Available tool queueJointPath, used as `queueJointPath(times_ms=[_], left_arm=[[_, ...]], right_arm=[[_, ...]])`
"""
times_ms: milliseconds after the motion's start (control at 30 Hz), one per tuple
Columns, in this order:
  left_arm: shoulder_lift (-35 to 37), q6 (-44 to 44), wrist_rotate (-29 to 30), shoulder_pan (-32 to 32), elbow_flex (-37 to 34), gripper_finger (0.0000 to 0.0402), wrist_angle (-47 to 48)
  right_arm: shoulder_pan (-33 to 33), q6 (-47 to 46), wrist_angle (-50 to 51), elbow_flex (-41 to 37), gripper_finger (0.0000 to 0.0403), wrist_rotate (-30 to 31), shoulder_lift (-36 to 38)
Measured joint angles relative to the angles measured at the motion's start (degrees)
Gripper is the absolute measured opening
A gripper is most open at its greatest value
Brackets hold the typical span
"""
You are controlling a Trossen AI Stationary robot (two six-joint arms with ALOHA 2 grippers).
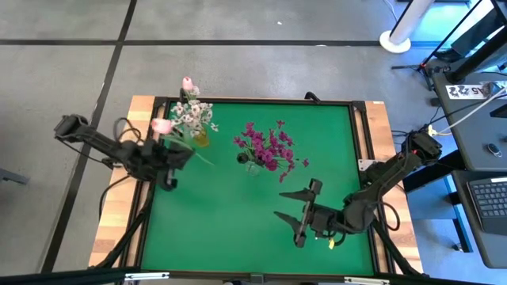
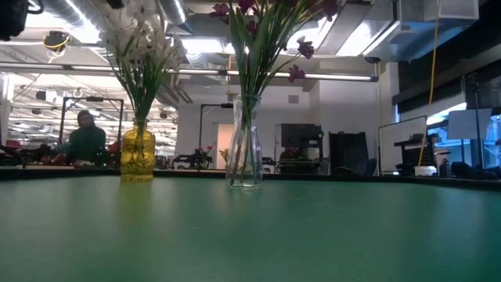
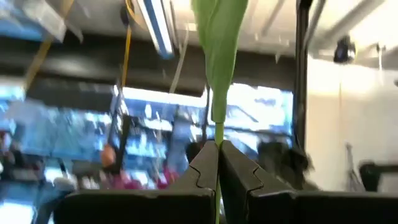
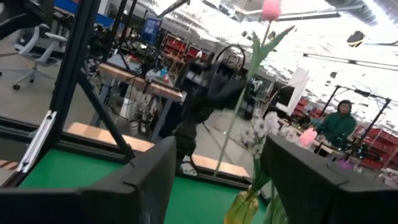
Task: Sort flowers into vase by color
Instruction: Put the pink tulip into the yellow vase
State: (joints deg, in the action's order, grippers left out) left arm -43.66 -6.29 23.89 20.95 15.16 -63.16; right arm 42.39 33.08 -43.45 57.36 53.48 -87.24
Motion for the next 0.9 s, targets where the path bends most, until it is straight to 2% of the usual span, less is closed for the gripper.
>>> queueJointPath(times_ms=[133,367,500,633,900], left_arm=[[6.28,-7.9,0.76,0.01,0.43,0.0,0.96],[14.19,-20.73,10.63,-0.02,0.61,0.0,3.11],[18.58,-22.16,8.06,0.0,0.61,0.0,2.57],[22.47,-24.47,8.58,-0.02,0.83,0.0,2.36],[25.36,-28.65,8.49,0.0,4.01,0.0,2.56]], right_arm=[[0.0,-1.29,0.97,0.0,0.0246,-0.03,0.0],[-0.03,-1.74,1.64,0.0,0.0246,-0.06,0.0],[-0.04,-2.09,1.92,0.0,0.0246,-0.06,0.0],[-0.04,-2.84,2.29,0.0,0.0246,-0.08,0.0],[-0.04,-4.65,4.96,0.0,0.0246,-0.08,0.0]])
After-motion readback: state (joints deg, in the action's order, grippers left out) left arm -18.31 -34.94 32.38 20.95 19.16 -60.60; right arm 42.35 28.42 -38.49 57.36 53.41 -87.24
